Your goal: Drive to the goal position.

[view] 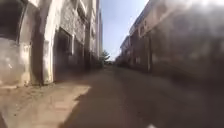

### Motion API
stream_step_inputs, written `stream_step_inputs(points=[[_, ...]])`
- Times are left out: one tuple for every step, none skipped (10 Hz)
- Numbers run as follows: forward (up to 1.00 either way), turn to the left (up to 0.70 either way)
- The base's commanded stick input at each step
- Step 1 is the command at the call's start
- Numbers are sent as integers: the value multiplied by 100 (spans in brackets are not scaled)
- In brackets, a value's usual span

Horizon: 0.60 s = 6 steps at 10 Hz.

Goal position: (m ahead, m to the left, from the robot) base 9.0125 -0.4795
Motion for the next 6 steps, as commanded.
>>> stream_step_inputs(points=[[100,0],[100,0],[100,0],[100,0],[100,0],[100,0]])
